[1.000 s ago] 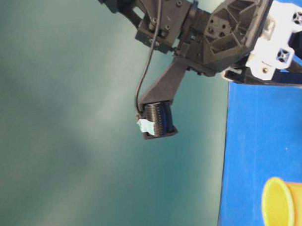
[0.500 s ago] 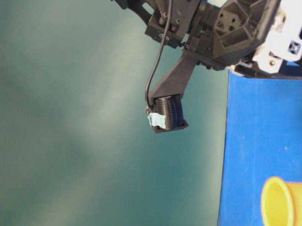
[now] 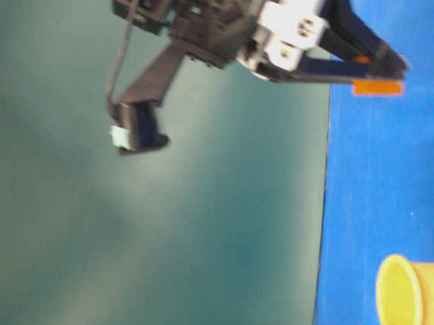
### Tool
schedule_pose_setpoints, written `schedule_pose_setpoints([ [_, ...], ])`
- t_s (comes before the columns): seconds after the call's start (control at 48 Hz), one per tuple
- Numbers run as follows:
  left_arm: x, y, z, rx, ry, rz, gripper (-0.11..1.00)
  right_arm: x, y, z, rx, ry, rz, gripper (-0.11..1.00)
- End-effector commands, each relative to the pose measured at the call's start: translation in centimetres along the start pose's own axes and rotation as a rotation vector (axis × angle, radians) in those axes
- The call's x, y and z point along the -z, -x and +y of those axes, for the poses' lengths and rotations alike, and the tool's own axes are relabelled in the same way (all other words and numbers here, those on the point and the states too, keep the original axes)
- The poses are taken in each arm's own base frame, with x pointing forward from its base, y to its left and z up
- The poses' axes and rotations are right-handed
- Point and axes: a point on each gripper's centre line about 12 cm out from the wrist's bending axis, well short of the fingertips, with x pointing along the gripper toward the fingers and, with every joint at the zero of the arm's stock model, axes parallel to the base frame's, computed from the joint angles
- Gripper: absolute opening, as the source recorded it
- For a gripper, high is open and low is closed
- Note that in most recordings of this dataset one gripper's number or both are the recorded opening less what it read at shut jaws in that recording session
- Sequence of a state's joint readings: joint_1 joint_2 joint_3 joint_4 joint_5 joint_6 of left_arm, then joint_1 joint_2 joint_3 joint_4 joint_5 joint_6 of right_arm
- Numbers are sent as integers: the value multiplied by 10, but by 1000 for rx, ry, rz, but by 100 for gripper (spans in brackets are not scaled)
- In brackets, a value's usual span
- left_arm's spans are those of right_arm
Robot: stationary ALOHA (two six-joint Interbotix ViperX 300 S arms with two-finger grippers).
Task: Move the block forward with right arm.
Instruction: 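Lift the orange cube and carry it right and toward the front edge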
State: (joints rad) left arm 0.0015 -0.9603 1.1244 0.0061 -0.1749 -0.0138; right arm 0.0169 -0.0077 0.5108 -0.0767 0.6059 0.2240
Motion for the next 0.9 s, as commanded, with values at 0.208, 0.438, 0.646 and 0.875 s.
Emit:
schedule_pose_setpoints([
  [0.208, -15, -2, 0, 1, -2, -37, 1, -23, 57, 6, -15, 1, -74, 41],
  [0.438, -14, -2, 0, 1, -3, -34, 1, -29, 86, 17, -24, 22, -58, 41],
  [0.646, -14, -2, 0, 1, -3, -35, 1, -33, 107, 29, -46, 27, -60, 41],
  [0.875, -14, -2, 0, 1, -3, -35, 1, -33, 125, 53, -98, 57, -43, 41],
])
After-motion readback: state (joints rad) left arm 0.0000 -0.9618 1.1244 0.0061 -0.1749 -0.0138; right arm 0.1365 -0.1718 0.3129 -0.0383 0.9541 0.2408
